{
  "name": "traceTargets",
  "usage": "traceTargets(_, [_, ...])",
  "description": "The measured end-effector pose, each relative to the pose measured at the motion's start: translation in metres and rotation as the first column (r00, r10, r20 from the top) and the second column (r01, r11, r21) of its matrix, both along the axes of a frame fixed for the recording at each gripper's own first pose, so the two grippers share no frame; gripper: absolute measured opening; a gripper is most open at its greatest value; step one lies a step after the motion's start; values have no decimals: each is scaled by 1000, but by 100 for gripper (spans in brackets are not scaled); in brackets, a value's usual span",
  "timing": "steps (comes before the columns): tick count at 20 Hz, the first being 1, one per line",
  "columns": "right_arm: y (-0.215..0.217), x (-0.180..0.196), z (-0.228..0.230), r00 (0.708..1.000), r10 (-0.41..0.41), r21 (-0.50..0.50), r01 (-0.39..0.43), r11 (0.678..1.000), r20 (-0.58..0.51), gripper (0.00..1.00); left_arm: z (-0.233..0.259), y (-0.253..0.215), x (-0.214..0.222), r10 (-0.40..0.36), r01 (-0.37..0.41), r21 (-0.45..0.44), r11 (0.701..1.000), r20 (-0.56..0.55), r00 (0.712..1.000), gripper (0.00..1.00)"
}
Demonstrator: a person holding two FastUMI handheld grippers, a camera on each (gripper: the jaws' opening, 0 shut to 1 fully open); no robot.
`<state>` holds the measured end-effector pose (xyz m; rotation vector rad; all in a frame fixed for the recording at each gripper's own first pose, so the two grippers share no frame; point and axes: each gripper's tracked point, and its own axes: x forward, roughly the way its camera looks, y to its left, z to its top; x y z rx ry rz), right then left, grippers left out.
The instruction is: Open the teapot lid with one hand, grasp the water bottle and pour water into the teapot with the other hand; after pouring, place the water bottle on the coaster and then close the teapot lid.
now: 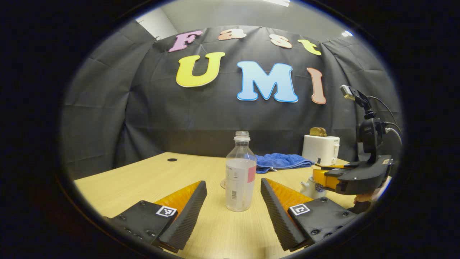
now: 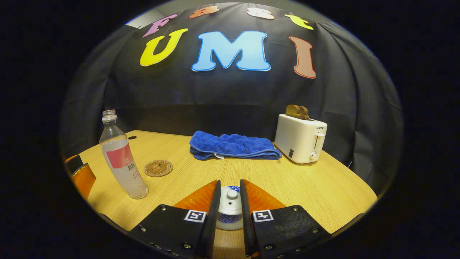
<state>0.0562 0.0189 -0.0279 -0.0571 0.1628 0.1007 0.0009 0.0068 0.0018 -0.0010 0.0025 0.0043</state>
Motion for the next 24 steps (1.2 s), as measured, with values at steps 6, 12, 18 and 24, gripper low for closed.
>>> traceTargets(6, [0, 1, -1, 1000, 7, 5, -7, 1000, 0, 33, 1, -1, 0, -1, 1, -1, 1000, 1, 1000, 100])
traceTargets(12, [1, 4, -1, 1000, -2, 60, 3, 998, -10, 33, 2, 1, -2, 0, 0, -2, 1000, 3, 1000, 100])
traceTargets(18, [-7, 12, -1, 1000, -18, 85, 17, 996, 10, 6, 2, 2, -2, 0, 0, -3, 1000, 3, 1000, 100])
traceTargets(24, [-2, 6, 1, 1000, -15, 79, 15, 997, 2, 6, 0, 3, 1, 1, -1, -4, 1000, 0, 1000, 100])
